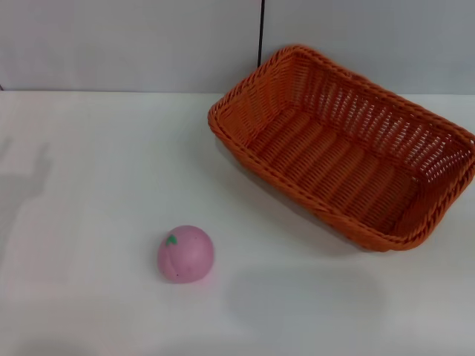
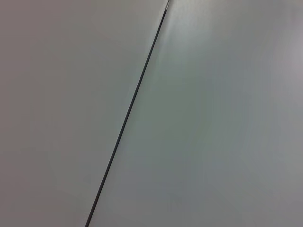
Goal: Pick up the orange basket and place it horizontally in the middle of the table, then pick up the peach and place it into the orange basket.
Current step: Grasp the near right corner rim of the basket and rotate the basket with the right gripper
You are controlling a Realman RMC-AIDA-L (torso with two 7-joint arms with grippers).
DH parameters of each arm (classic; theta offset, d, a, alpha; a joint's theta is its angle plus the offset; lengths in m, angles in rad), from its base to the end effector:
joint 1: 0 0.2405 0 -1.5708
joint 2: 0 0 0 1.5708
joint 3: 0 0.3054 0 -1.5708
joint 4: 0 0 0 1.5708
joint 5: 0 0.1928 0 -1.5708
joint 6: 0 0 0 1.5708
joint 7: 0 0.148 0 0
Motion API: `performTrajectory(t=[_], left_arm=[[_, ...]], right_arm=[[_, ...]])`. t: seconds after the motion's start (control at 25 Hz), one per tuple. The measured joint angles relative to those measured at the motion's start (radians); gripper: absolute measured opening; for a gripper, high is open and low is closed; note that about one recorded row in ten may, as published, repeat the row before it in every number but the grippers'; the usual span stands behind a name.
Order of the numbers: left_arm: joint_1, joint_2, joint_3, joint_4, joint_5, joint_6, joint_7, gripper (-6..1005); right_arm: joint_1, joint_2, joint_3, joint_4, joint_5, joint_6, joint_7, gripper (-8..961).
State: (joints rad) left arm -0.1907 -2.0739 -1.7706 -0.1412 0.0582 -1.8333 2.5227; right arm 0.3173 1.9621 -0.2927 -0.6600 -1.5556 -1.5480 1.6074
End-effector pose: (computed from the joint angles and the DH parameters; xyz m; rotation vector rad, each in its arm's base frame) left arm -0.3578 0.2335 0.0504 -1.3299 -0.3727 -1.3042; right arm 0.3748 0.3092 0.1340 -1.7904 0.9058 1.2030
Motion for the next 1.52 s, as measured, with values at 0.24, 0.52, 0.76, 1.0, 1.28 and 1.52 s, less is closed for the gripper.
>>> performTrajectory(t=[0.24, 0.52, 0.76, 1.0, 1.28, 1.52], left_arm=[[-0.003, 0.0, -0.001, 0.006, 0.0, 0.004, -0.001, 697], [-0.005, -0.003, -0.002, 0.021, 0.0, 0.005, -0.001, 765], [-0.01, -0.004, -0.003, 0.023, 0.0, 0.005, -0.001, 765], [-0.008, -0.005, -0.003, 0.023, 0.0, 0.005, -0.001, 765], [-0.004, -0.005, -0.003, 0.023, 0.0, 0.001, -0.001, 765], [-0.007, -0.005, 0.001, 0.023, 0.0, 0.001, -0.001, 765]], right_arm=[[0.149, -0.081, -0.055, -0.266, -0.397, -0.102, 0.376, 507], [0.427, -0.146, -0.195, -0.33, -0.899, -0.187, 0.532, 507], [0.536, -0.114, -0.479, -0.32, -1.06, -0.041, 0.584, 507], [0.563, -0.061, -0.572, -0.319, -1.131, 0.028, 0.595, 507], [0.584, 0.027, -0.593, -0.303, -1.264, 0.112, 0.583, 508], [0.57, 0.045, -0.604, -0.318, -1.263, 0.128, 0.583, 507]])
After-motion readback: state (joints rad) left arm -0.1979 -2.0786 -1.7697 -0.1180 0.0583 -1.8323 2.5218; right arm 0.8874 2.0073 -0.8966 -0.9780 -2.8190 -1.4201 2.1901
